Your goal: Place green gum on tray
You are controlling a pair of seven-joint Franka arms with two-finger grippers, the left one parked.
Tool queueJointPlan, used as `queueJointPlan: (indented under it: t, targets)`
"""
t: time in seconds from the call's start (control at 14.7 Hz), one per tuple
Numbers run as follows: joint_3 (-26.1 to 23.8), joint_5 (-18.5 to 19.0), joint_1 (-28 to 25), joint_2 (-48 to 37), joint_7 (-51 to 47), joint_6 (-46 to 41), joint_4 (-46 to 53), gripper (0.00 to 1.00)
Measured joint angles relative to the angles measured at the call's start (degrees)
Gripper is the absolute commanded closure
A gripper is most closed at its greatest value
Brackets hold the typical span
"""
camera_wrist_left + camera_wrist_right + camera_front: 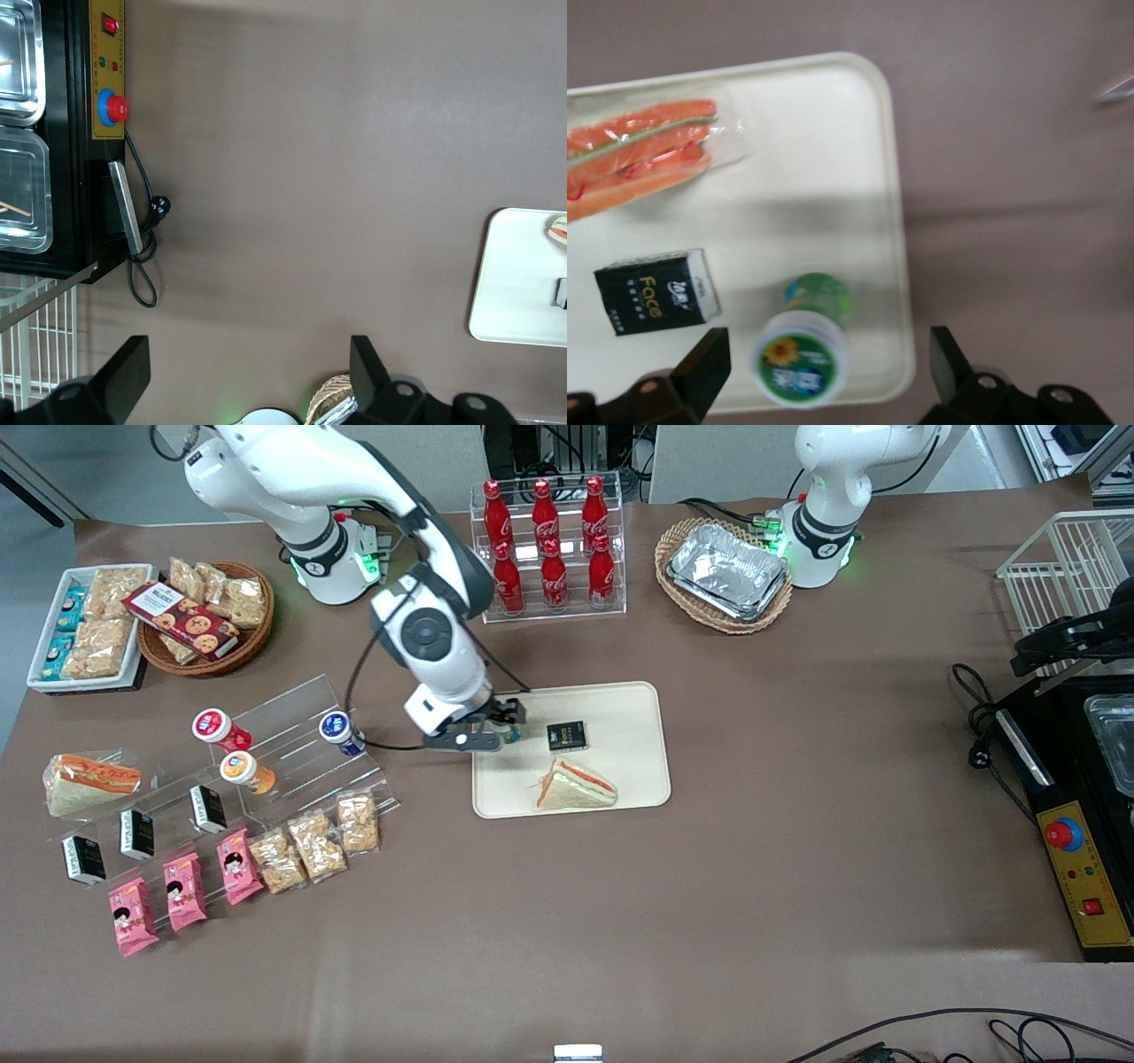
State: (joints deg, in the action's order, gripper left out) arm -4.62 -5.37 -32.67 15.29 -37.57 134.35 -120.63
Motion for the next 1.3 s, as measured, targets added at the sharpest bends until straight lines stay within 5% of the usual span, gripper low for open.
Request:
queueJointPlan:
  t: [0.48, 0.89, 1.3]
  targets:
    - [0.8, 0.1, 12.7, -13.0, 16.2, -22.4, 7.1, 0.0]
    - [1.2, 0.7, 27.6, -15.4, 31.2, -34.2, 17.4, 0.0]
    - [1.5, 1.1, 37.1, -15.3, 34.8, -38.5, 24.1, 0.0]
